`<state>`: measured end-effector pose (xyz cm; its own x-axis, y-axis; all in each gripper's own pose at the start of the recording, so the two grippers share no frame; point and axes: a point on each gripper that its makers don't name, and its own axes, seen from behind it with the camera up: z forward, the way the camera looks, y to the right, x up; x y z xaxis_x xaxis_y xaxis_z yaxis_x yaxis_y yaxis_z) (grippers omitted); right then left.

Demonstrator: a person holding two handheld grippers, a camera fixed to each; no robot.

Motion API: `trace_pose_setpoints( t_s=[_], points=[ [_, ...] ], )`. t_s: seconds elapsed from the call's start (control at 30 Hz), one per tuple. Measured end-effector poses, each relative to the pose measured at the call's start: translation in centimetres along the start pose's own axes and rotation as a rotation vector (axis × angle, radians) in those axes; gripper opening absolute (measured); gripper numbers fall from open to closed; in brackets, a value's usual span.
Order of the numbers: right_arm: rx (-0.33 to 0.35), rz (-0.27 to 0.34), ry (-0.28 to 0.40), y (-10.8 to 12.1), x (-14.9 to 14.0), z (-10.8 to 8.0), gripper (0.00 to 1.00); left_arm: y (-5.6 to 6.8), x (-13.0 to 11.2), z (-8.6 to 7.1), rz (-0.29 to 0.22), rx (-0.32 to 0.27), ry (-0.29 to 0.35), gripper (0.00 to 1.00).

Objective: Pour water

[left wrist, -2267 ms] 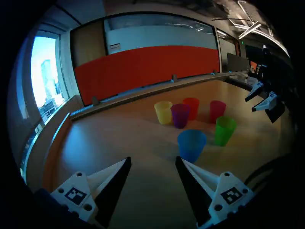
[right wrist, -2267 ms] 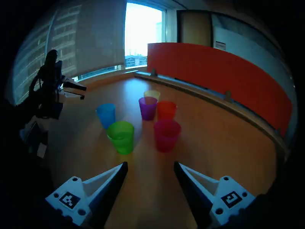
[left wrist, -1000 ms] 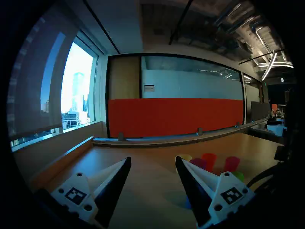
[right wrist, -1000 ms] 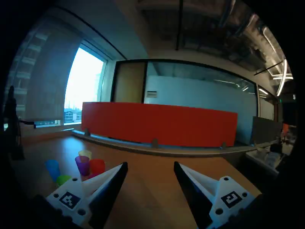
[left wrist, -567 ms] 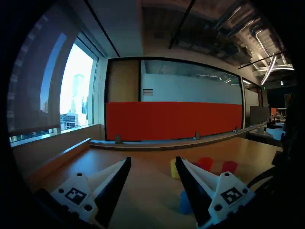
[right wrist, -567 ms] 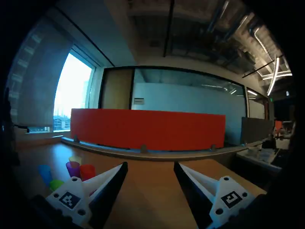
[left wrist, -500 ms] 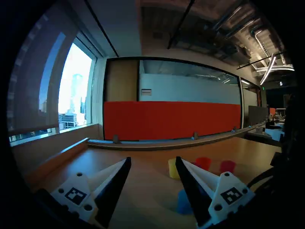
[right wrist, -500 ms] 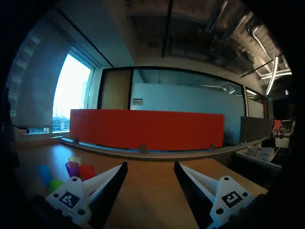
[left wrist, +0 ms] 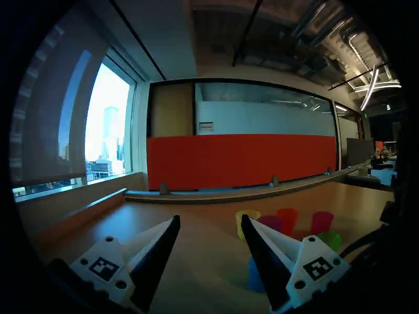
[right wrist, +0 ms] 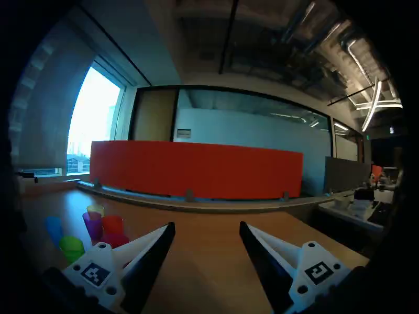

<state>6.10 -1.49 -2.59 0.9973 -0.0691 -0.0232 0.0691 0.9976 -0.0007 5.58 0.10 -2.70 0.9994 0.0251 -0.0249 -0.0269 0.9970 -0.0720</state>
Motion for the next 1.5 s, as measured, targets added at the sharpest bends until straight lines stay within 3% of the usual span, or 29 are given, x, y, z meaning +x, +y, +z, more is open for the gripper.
trace_pose_setpoints(
  t_s=[0.2, 0.47, 0.8, 1.2, 1.5],
  points=[
    [-0.017, 0.018, -0.011, 0.8, 0.3, -0.2, 0.95, -0.4, -0.1, 0.3, 0.0, 0.048, 0.022, 0.86],
    [-0.023, 0.047, 0.004, 1.3, 1.4, -0.2, 0.95, 0.8, -0.8, 0.6, -0.007, 0.046, 0.05, 0.86],
    [-0.018, 0.037, 0.001, 0.7, 1.9, 0.3, 0.95, 0.2, -1.5, 1.1, -0.016, 0.065, 0.068, 0.86],
    [-0.011, 0.018, 0.004, 0.2, 2.7, 0.5, 0.95, 0.2, -3.5, 1.5, -0.028, 0.068, 0.055, 0.86],
    [-0.006, 0.023, 0.005, 0.1, 3.0, 0.6, 0.95, 0.2, -3.7, 1.6, -0.028, 0.067, 0.047, 0.86]
  ],
)
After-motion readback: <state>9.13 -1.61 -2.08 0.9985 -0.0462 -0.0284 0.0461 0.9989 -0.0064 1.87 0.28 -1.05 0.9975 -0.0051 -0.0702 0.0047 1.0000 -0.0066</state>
